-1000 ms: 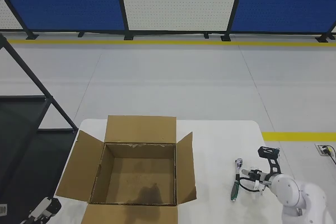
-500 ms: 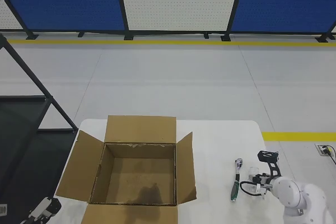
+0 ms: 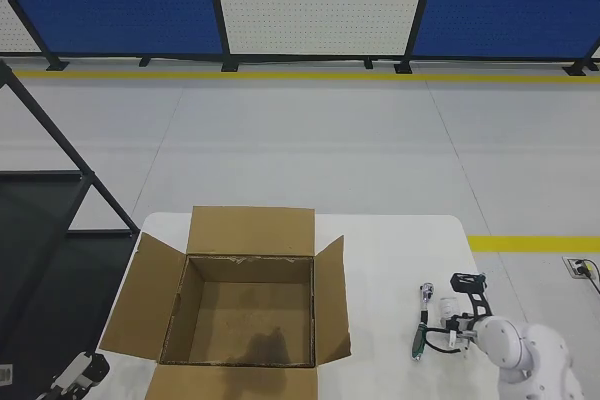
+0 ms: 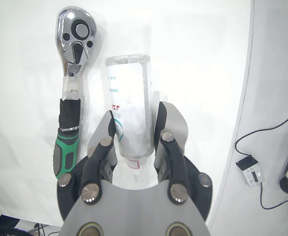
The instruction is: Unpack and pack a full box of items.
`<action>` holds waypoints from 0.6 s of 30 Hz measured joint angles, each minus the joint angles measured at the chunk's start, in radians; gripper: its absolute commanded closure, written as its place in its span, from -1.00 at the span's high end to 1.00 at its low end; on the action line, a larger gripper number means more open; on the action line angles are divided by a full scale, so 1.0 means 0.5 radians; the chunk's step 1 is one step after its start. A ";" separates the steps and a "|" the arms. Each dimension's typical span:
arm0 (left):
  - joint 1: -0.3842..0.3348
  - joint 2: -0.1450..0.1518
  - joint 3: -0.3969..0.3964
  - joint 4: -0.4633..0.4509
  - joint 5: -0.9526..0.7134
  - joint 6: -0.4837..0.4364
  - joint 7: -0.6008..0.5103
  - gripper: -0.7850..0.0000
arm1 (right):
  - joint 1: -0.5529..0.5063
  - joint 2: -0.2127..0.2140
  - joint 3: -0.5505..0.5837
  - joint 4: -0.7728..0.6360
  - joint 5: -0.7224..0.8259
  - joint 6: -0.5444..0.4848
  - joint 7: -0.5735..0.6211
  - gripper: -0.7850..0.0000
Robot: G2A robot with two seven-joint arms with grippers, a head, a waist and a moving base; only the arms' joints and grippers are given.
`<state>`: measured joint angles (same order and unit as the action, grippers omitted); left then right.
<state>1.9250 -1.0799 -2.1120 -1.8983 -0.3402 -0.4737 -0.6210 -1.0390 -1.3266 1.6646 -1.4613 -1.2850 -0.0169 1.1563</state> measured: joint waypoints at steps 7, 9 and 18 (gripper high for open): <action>0.000 0.000 0.000 0.000 0.000 0.000 0.000 1.00 | -0.028 0.013 0.014 -0.051 0.063 0.014 -0.026 -1.00; 0.000 0.000 0.000 0.000 0.000 0.000 0.000 1.00 | -0.051 0.017 0.026 -0.096 0.086 0.012 -0.032 -1.00; 0.000 0.000 0.000 0.000 0.000 0.000 0.000 1.00 | -0.212 0.035 0.042 -0.489 0.163 -0.016 -0.046 -1.00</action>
<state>1.9250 -1.0799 -2.1120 -1.8983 -0.3402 -0.4737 -0.6210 -1.1452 -1.3091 1.6856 -1.7058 -1.2037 -0.0250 1.1331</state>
